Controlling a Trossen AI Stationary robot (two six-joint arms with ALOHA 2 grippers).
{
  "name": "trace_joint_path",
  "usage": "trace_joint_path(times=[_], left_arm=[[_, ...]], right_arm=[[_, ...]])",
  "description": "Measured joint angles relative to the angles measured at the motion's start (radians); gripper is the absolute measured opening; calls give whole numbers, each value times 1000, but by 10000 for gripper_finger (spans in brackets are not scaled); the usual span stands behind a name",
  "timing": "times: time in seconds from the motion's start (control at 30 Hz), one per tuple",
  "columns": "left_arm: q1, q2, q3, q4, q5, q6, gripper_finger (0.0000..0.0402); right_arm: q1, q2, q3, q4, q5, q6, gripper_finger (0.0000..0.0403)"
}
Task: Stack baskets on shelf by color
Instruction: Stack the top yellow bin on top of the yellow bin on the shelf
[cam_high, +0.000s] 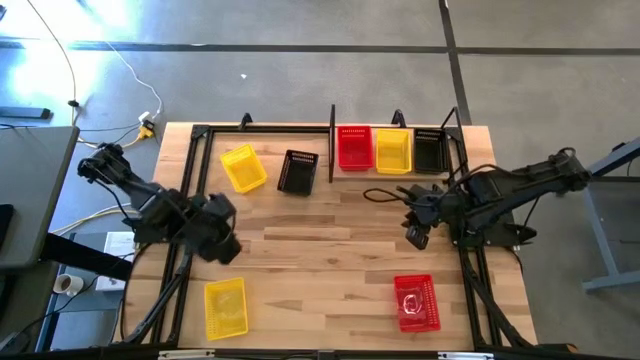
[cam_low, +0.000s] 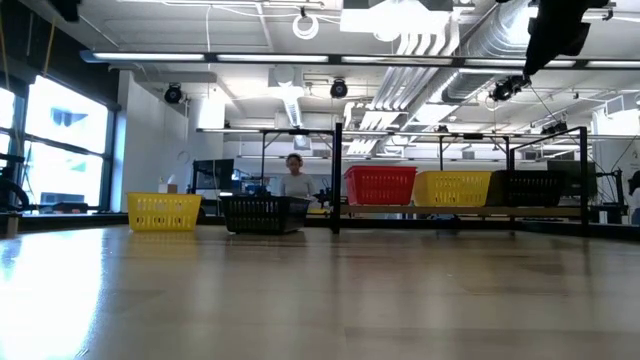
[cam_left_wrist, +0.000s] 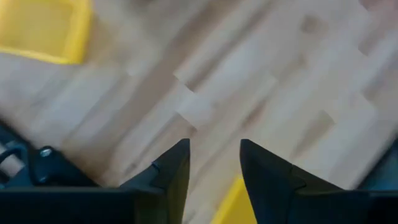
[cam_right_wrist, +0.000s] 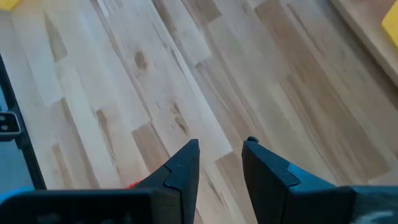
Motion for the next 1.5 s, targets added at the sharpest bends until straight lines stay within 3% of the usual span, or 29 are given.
trace_joint_path(times=[0.2, 0.63, 0.9, 1.13, 1.5], left_arm=[[181, -7, 0, -46, -14, -13, 153], [634, -8, -3, -58, -17, 157, 136], [842, -31, -156, 77, 17, 172, 134], [956, -34, -309, 229, 62, 89, 134], [1022, -34, -465, 347, 9, -83, 134]], right_arm=[[8, 0, 0, 21, 47, -28, 108], [-46, 0, 0, 41, 96, -316, 108], [-127, 0, 0, 41, 96, -449, 108], [-210, 0, 0, 41, 95, -549, 108], [-305, 0, 0, 41, 93, -658, 108]])
